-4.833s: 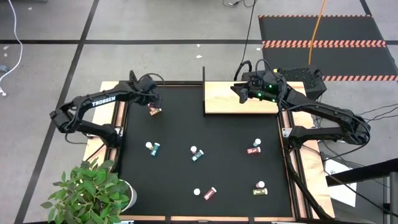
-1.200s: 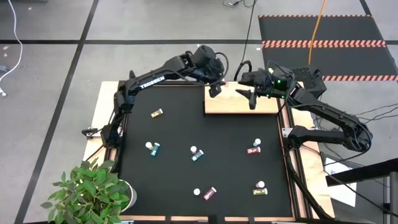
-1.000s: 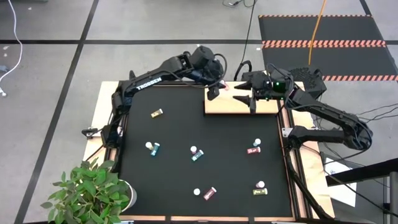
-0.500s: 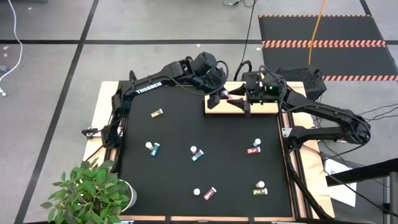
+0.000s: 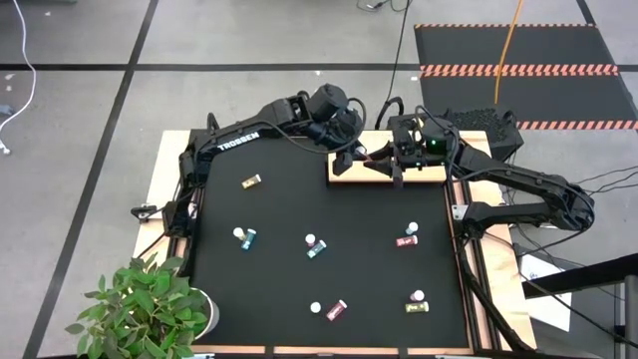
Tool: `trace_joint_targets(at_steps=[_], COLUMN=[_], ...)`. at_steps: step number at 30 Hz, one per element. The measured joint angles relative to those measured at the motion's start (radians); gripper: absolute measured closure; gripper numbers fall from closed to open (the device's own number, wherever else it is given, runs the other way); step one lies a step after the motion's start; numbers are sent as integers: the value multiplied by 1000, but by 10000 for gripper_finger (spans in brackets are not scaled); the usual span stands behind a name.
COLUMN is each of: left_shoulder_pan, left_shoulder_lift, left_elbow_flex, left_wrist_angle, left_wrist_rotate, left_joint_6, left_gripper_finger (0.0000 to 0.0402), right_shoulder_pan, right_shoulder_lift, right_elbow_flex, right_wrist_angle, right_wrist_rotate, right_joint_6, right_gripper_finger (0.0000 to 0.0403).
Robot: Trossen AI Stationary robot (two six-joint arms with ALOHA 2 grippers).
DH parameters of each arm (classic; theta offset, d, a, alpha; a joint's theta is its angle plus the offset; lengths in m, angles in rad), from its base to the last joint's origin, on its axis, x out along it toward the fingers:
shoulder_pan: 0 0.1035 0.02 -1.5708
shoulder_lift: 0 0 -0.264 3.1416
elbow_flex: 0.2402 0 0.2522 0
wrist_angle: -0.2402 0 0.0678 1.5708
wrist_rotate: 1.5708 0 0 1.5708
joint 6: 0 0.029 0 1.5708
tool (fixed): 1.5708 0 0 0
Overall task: Pick and place medicine bottles onto shelf by color
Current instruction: Put the top pink pill bottle on the shelf
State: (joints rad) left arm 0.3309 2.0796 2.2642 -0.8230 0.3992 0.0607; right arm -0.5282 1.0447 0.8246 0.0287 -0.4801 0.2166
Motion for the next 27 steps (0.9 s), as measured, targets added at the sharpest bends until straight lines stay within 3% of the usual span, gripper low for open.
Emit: trace_joint_targets(at_steps=[6,15,19,23,27], left_shoulder_pan=[-6,6,8,0,-17], left_shoulder_lift=[-32,-143,-176,-170,-157], left_elbow_flex=[10,15,15,14,12], left_wrist_angle=[14,49,88,130,188], left_wrist_rotate=[-76,-120,-118,-115,-111], left_joint_6=[55,41,7,8,16], left_gripper_finger=[256,126,86,75,91], right_shoulder_pan=[12,13,12,13,13], right_shoulder_lift=[-2,3,3,7,5], right_elbow_flex=[2,0,0,0,0], right_wrist_angle=[40,319,457,556,613], right_wrist_rotate=[7,-2,4,4,4], right_joint_6=[14,18,10,9,8], right_gripper_finger=[303,303,303,303,303])
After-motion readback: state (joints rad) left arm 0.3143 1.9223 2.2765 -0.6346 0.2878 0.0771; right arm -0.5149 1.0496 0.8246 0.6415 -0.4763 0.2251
